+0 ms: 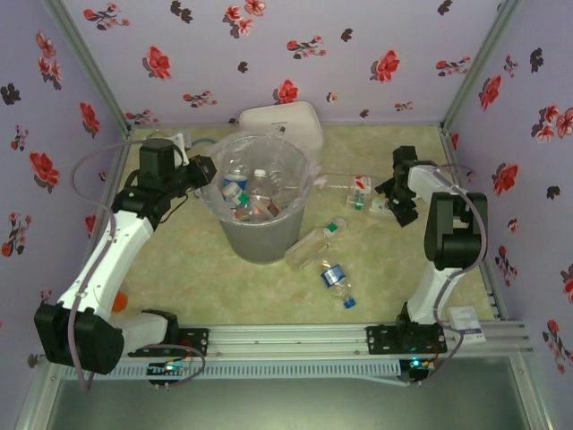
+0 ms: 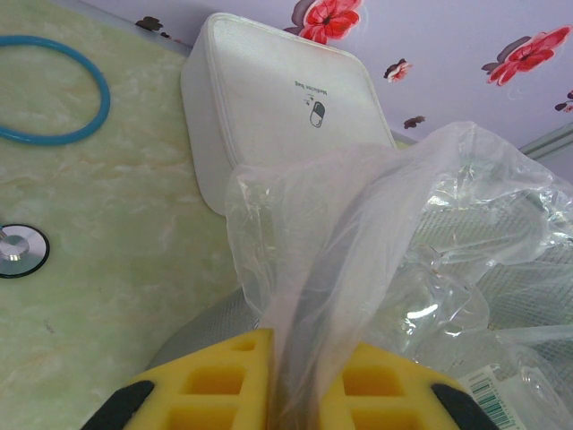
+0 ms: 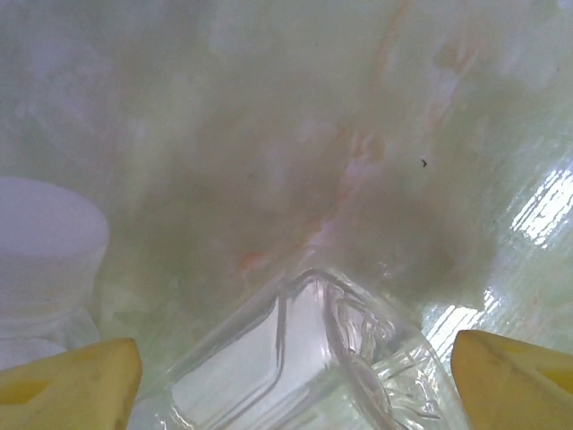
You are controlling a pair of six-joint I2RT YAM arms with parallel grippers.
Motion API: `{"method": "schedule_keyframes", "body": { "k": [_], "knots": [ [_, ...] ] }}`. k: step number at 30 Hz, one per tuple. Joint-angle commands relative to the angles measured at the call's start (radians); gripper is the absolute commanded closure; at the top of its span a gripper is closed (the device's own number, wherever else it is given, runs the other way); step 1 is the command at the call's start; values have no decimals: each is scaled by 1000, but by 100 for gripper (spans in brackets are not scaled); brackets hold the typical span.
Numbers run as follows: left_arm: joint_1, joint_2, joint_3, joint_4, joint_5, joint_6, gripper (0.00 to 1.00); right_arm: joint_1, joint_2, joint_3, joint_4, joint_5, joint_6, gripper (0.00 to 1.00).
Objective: Put the plastic bottles in the bin
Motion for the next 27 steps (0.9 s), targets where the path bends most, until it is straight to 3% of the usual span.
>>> {"method": "schedule_keyframes", "body": {
  "k": [1,10,12,14,18,27],
  "knots": [
    [1,29,-50,-70,-4,23,87,-6,-33,-28,-13,11,-4,15],
    [2,33,-41,-69,-3,25,87,-23,-170,-75,-61,47,-51,40],
    [2,35,-39,-67,-4,25,87,-26,-197,-74,-79,53,-62,42],
    [1,38,-38,-67,-3,25,87,-26,-222,-77,-105,39,-66,36],
    [1,38,-38,-64,-4,28,87,-22,-278,-145,-82,-20,-31,1],
    [1,34,-36,-63,4,27,87,0,-291,-264,160,-128,181,1]
  ]
}}
